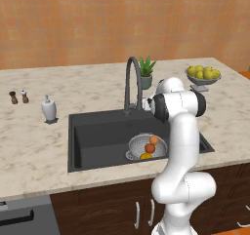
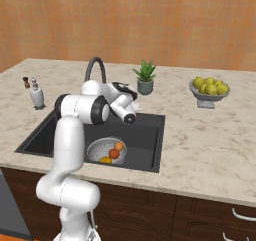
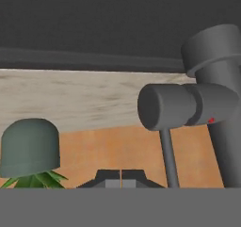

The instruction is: Put the colander in the sink, put the tangerine, mango, orange in the colander, and turn on the sink faucet and pour water over the colander.

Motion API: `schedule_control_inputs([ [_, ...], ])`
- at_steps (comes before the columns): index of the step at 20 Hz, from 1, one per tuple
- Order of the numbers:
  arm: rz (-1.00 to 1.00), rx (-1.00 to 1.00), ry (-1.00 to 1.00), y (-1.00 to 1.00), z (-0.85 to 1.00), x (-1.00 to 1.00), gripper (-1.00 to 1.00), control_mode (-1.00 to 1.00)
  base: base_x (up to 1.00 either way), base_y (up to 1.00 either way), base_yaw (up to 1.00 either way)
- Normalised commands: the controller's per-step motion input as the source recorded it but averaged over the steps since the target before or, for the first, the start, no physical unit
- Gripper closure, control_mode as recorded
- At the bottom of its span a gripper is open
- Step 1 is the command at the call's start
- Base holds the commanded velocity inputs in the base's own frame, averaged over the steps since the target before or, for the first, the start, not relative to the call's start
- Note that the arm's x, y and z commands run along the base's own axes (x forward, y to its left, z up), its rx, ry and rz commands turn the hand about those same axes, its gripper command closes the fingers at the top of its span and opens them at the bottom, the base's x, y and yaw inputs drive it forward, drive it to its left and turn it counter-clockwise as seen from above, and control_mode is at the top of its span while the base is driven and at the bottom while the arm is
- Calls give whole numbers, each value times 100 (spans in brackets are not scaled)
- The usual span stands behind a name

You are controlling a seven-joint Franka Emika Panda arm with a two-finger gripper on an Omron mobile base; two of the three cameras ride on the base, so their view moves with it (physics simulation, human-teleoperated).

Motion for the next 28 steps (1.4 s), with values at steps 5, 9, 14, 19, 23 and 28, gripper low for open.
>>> schedule_control_inputs([
  [5, 14, 0, 1, 26, 0, 0, 100, -100, 0, 0, 0],
  [9, 16, 1, 0, 22, -10, 4, 100, -100, 0, 0, 0],
  [14, 15, 2, -1, 14, -14, 7, 100, -100, 0, 0, 0],
  [19, 22, 4, -13, 24, -5, -17, 100, -100, 0, 0, 0],
  [23, 21, 0, -18, 31, 0, -47, 100, -100, 0, 0, 0],
  [28, 12, 4, -11, 17, 0, 6, 100, -100, 0, 0, 0],
])
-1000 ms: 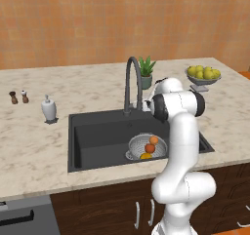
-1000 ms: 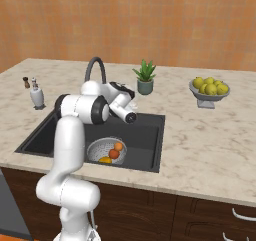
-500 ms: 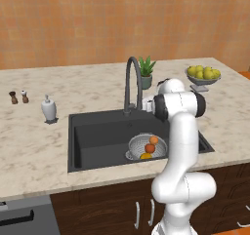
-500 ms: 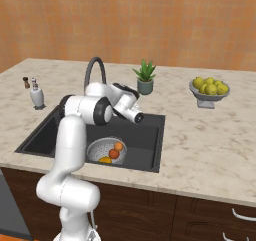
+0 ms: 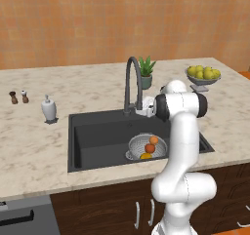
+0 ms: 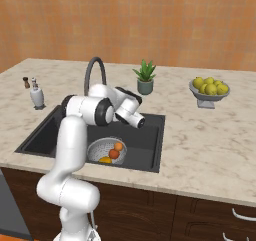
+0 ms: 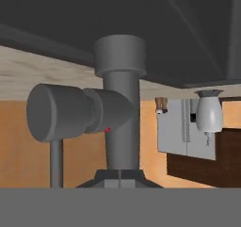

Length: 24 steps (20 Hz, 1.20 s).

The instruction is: Put the colander in the sink, put the tangerine, mango, orange in the colander, and turn on the sink faucet and pour water over the colander.

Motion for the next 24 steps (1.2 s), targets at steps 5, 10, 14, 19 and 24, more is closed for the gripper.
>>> schedule_control_inputs([
  [5, 2, 7, -2, 3, 0, 63, 100, -100, 0, 0, 0],
  [10, 0, 8, 0, 0, -6, 78, 100, -100, 0, 0, 0],
  [14, -4, 10, -5, 2, -2, 59, 100, -100, 0, 0, 0],
  [19, -34, 12, 0, 0, 5, 58, 100, -100, 0, 0, 0],
  [24, -48, 25, 19, -30, 11, 76, 100, -100, 0, 0, 0],
])
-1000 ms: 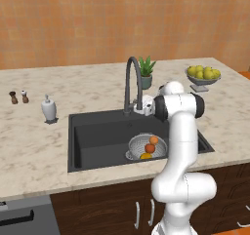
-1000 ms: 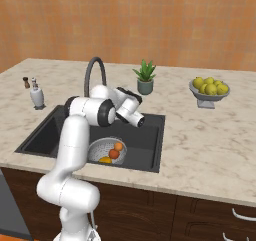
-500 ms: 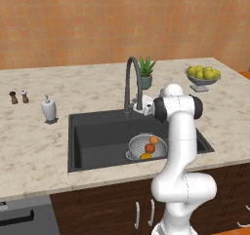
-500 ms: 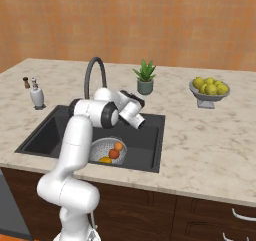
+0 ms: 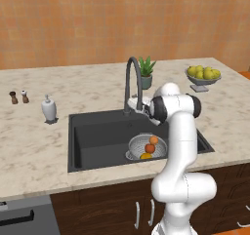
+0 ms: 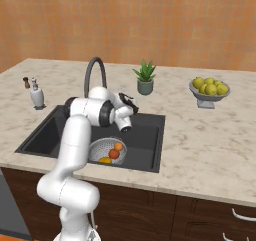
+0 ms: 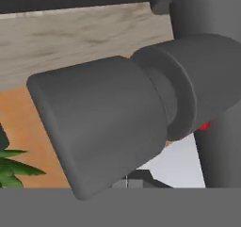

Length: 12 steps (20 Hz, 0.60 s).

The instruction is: Put the colander in the sink, put the tangerine, mango, orange in the colander, and turn on the sink faucet and pour water over the colander.

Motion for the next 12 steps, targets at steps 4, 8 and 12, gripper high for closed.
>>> schedule_control_inputs([
  [4, -31, 39, 38, -97, 5, 78, 100, -100, 0, 0, 0],
  [8, -23, 43, 42, -100, 1, 83, 100, -100, 0, 0, 0],
  [12, -18, 44, 53, -100, 0, 70, 100, -100, 0, 0, 0],
])
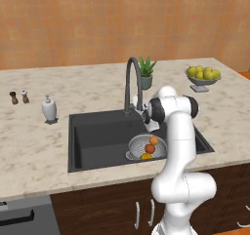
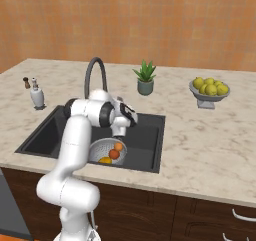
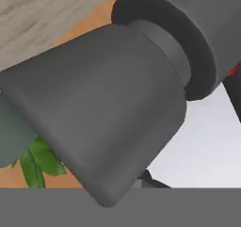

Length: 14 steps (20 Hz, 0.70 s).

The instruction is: Put the colander in the sink, put the tangerine, mango, orange in the colander, and turn on the sink faucet and pour water over the colander.

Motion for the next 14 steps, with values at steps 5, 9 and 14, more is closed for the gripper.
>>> schedule_control_inputs([
  [5, -13, 41, 71, -100, -7, 64, 100, -100, 0, 0, 0],
  [9, -4, 41, 37, -76, 60, 4, 100, -100, 0, 0, 0],
  [14, 3, 25, -21, -10, 100, -78, 100, -100, 0, 0, 0],
])
